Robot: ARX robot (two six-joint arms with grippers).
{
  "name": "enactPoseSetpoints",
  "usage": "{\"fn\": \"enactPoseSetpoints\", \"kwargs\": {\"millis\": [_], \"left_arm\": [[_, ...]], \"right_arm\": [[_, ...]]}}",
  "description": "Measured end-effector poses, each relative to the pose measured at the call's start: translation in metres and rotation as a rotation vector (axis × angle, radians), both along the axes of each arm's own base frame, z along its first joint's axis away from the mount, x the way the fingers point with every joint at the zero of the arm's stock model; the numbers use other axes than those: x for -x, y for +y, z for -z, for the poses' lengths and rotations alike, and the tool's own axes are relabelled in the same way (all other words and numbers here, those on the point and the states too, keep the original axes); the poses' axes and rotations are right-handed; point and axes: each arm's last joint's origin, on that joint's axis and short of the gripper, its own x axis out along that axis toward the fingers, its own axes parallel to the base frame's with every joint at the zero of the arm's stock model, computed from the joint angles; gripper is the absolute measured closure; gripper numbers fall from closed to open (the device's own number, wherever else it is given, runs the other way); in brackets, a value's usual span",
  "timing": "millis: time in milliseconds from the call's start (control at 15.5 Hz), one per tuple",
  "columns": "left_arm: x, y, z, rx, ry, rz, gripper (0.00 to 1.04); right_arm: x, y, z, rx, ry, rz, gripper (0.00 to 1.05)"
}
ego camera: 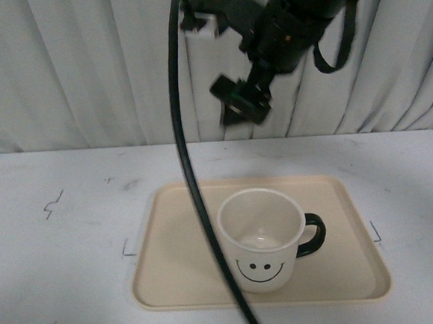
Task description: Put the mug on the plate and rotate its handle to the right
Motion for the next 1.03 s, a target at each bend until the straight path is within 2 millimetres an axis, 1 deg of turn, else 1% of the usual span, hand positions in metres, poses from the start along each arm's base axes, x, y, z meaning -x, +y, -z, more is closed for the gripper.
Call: {"fn": "enactPoseSetpoints", "kwargs": {"millis": [64, 129, 193, 258, 386, 451, 515, 579, 708, 773, 901, 1030], "left_arm": [[0.0, 0.0, 0.0, 0.0, 0.0, 0.0, 0.07], [0.0, 0.0, 0.0, 0.0, 0.001, -0.003, 0.07], [0.0, 0.0, 0.0, 0.0, 0.0, -0.003, 0.07], [0.0, 0.0, 0.0, 0.0, 0.0, -0.002, 0.07], [0.0, 0.0, 0.0, 0.0, 0.0, -0.001, 0.07], [0.0, 0.0, 0.0, 0.0, 0.0, -0.001, 0.07], [0.0, 0.0, 0.0, 0.0, 0.0, -0.001, 0.07], [0.0, 0.0, 0.0, 0.0, 0.0, -0.001, 0.07], [0.0, 0.0, 0.0, 0.0, 0.0, -0.002, 0.07], [0.0, 0.0, 0.0, 0.0, 0.0, -0.001, 0.07], [0.0, 0.0, 0.0, 0.0, 0.0, -0.001, 0.07], [0.0, 0.0, 0.0, 0.0, 0.0, -0.001, 0.07]], "right_arm": [[0.012, -0.01, -0.002, -0.062, -0.191, 0.2, 0.26], [0.037, -0.031, 0.005, -0.226, -0.377, 0.47, 0.39], [0.058, -0.057, 0.012, -0.388, -0.501, 0.612, 0.5], [0.077, -0.077, 0.018, -0.499, -0.572, 0.667, 0.59], [0.113, -0.106, 0.026, -0.616, -0.668, 0.715, 0.75], [0.135, -0.114, 0.029, -0.667, -0.698, 0.708, 0.86], [0.152, -0.117, 0.031, -0.694, -0.701, 0.686, 0.95], [0.163, -0.12, 0.033, -0.703, -0.694, 0.67, 1.02], [0.186, -0.132, 0.042, -0.694, -0.672, 0.683, 1.03], [0.201, -0.141, 0.047, -0.683, -0.664, 0.7, 1.03], [0.218, -0.149, 0.049, -0.683, -0.668, 0.71, 1.03], [0.233, -0.152, 0.05, -0.712, -0.701, 0.679, 1.03]]}}
